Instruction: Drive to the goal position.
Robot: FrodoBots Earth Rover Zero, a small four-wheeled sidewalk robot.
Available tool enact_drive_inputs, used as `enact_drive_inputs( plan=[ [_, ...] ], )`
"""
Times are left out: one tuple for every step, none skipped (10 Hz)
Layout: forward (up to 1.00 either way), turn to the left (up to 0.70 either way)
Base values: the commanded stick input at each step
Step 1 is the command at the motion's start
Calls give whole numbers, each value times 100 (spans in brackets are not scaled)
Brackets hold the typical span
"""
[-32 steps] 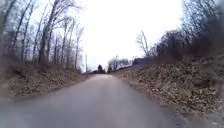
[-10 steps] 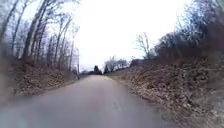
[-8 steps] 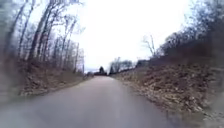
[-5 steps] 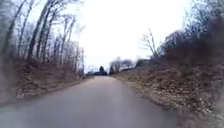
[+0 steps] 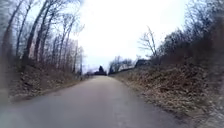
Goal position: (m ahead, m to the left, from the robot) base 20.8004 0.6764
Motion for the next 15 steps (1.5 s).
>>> enact_drive_inputs(
  plan=[
    [70,2],
    [70,2],
    [70,2],
    [70,2],
    [70,2],
    [70,2],
    [70,2],
    [70,2],
    [70,2],
    [70,2],
    [70,2],
    [70,2],
    [70,2],
    [70,2],
    [70,2]
  ],
)
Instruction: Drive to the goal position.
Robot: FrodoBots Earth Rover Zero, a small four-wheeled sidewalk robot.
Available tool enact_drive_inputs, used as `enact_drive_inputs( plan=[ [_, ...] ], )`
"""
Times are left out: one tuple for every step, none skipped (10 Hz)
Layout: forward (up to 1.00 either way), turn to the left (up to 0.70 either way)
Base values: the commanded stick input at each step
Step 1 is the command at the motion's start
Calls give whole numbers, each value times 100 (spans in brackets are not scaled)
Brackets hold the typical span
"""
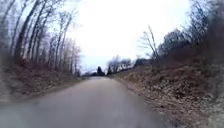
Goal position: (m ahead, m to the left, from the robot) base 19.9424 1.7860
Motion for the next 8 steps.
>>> enact_drive_inputs(
  plan=[
    [70,2],
    [70,2],
    [70,2],
    [70,2],
    [70,2],
    [70,2],
    [70,2],
    [70,2]
  ],
)
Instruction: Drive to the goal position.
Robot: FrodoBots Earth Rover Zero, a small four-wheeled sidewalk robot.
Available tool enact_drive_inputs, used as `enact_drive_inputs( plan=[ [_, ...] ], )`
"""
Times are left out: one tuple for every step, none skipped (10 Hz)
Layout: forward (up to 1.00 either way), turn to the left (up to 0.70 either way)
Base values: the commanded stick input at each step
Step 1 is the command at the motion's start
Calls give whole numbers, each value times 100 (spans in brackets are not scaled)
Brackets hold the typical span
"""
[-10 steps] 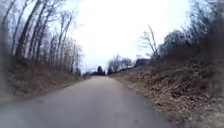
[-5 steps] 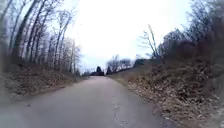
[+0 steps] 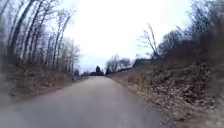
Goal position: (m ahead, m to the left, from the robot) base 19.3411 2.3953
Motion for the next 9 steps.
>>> enact_drive_inputs(
  plan=[
    [70,2],
    [70,2],
    [70,2],
    [70,2],
    [70,3],
    [70,3],
    [72,3],
    [80,3],
    [85,3]
  ],
)
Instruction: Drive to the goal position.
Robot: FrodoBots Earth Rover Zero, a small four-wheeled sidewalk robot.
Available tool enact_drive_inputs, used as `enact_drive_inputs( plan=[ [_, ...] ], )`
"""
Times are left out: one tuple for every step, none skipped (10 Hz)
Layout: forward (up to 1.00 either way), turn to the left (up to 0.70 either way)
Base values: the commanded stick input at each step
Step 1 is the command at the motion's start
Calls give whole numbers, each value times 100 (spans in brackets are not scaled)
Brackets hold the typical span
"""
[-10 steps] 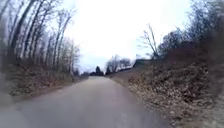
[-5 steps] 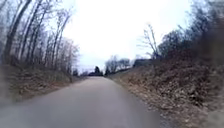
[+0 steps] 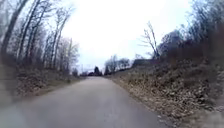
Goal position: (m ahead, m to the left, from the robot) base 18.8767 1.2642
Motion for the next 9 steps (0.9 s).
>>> enact_drive_inputs(
  plan=[
    [85,16],
    [85,37],
    [85,37],
    [85,37],
    [85,37],
    [85,37],
    [85,32],
    [85,9],
    [85,3]
  ],
)
